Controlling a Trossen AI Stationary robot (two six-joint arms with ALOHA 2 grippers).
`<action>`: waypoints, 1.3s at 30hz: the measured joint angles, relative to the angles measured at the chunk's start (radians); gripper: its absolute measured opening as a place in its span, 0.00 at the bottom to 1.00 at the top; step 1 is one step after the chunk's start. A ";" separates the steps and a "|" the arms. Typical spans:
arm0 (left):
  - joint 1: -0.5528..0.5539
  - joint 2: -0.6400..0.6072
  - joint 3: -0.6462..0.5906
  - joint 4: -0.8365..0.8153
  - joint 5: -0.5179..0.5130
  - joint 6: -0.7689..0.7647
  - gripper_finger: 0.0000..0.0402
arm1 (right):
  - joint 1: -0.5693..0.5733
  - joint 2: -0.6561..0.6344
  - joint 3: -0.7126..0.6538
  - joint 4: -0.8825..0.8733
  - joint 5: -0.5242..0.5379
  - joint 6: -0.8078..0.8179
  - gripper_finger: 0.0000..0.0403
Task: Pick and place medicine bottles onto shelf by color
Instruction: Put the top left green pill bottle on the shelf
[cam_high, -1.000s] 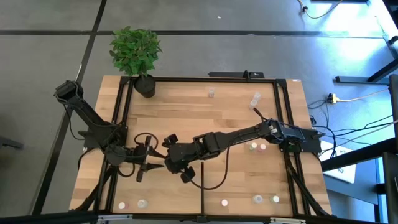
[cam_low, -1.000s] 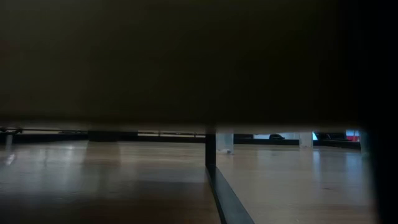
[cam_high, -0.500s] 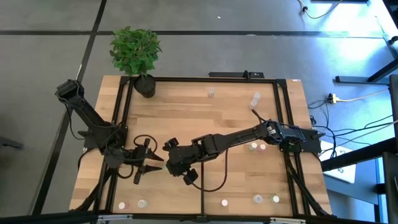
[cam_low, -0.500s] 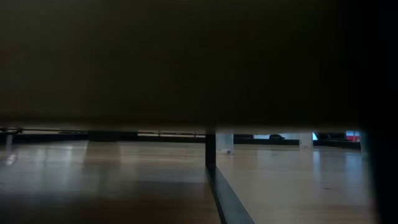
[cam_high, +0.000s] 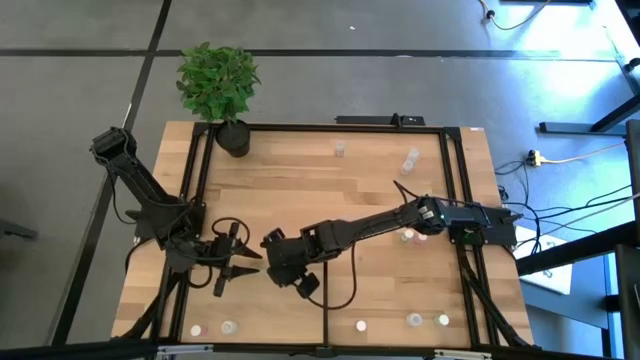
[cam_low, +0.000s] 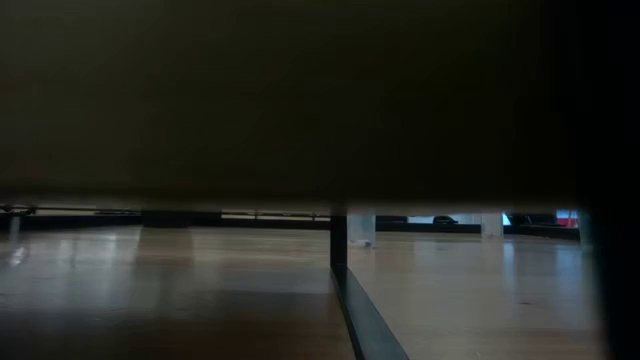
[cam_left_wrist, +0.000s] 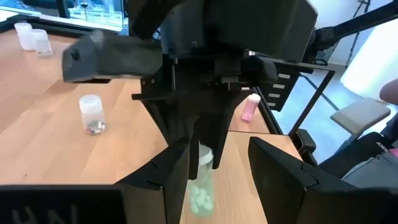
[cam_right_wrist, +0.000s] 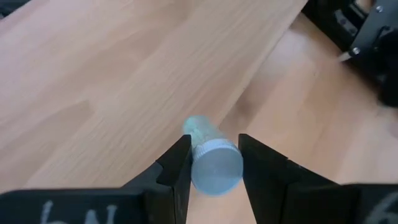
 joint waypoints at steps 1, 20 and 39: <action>0.000 0.000 0.000 0.001 0.000 -0.004 0.39 | -0.001 0.001 0.000 -0.002 -0.001 -0.001 0.30; 0.024 0.099 0.000 -0.042 0.000 -0.052 0.39 | -0.013 0.001 0.000 0.008 0.117 -0.045 0.30; 0.023 0.113 0.000 -0.060 0.000 -0.130 0.39 | -0.186 0.001 0.000 -0.051 0.014 0.077 0.30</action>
